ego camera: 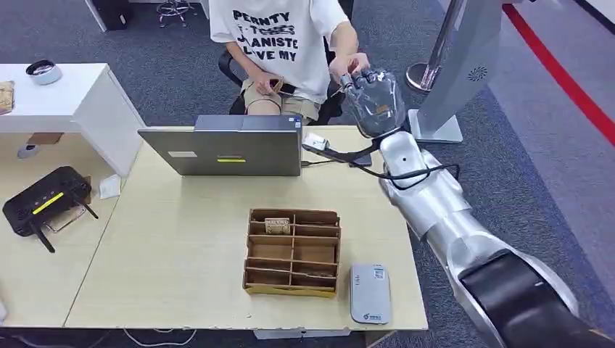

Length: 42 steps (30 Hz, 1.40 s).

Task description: Pass the card to the sensor for recognition and then transmit it.

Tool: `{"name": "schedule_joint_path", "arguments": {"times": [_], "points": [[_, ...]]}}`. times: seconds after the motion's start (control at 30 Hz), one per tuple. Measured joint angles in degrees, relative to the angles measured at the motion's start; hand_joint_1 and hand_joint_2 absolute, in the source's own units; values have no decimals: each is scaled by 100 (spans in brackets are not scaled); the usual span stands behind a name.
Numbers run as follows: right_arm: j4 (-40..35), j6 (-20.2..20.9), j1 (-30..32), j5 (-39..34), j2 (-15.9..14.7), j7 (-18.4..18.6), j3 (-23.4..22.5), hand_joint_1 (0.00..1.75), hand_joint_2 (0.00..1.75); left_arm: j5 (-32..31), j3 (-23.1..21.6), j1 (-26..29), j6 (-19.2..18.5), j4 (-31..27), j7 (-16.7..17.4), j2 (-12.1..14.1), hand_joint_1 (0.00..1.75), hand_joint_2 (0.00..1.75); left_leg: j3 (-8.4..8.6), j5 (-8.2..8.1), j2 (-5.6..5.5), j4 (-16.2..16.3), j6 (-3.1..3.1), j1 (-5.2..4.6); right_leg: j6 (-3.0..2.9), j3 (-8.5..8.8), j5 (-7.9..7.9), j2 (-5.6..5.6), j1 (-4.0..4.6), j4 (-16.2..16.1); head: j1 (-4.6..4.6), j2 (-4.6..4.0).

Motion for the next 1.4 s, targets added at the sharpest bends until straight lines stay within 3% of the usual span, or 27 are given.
{"name": "schedule_joint_path", "arguments": {"times": [0.27,0.47,0.57,0.67,0.77,0.87,0.97,1.03,1.13,1.17,1.27,1.4], "points": [[29,-23,64,-251,0,-195,31,0,0,35,-31,1,0,0,4,0,0,0,-2,0,1,0,0,0,0,-3,0,0,0,0,0,0],[-582,-279,547,-705,-2,-311,-13,0,0,109,-28,12,15,0,4,-2,0,0,-1,0,2,0,0,0,0,-7,0,2,1,0,-2,0],[-1643,-345,1304,-1459,9,-687,-357,0,0,249,-17,54,127,0,-15,-7,0,0,-5,-1,-19,0,-1,4,1,0,-7,-14,9,-1,4,0],[-2685,-351,2231,-2734,118,-1222,-792,0,0,378,46,143,238,0,-74,-7,0,0,-14,-7,-24,-1,-1,5,-1,-7,-17,-19,8,-2,4,0],[-3669,-180,3032,-5156,221,-1887,-1065,0,0,523,140,247,359,0,-140,-2,0,0,-18,-13,-27,-3,-4,6,-2,-8,-20,-21,7,-2,4,0],[-4580,552,3828,-7270,295,-2327,-1224,0,0,621,253,341,437,0,-197,4,0,0,-18,-17,-22,-4,-8,6,-6,-12,-23,-18,6,-3,2,0],[-5093,750,4315,-7581,304,-2437,-1272,0,0,647,330,393,446,0,-214,11,0,0,-20,-19,-21,-4,-11,5,-6,-16,-23,-16,7,-3,0,0],[-5327,1112,4474,-8049,308,-2452,-1331,0,0,669,363,408,459,0,-236,13,0,0,-15,-17,-22,-3,-12,5,-6,-15,-23,-17,10,-3,2,0],[-5646,2331,4950,-9285,293,-2599,-1375,0,0,688,411,436,457,0,-256,24,0,0,-13,-18,-25,-3,-13,7,-8,-10,-24,-19,12,-3,4,0],[-5765,3132,5211,-9855,284,-2699,-1373,0,0,684,437,446,431,0,-271,39,0,0,-15,-18,-24,-4,-13,6,-8,-11,-24,-19,12,-3,0,0],[-5925,4855,5810,-10921,192,-2872,-1294,0,0,629,487,465,367,0,-302,72,0,0,-20,-19,-22,-5,-13,8,-10,-13,-29,-18,14,-3,0,0],[-5895,6376,6154,-11743,24,-2994,-975,0,0,516,496,464,269,0,-304,100,0,0,-19,-22,-20,-6,-17,9,-13,-14,-32,-16,14,-3,0,0]]}}
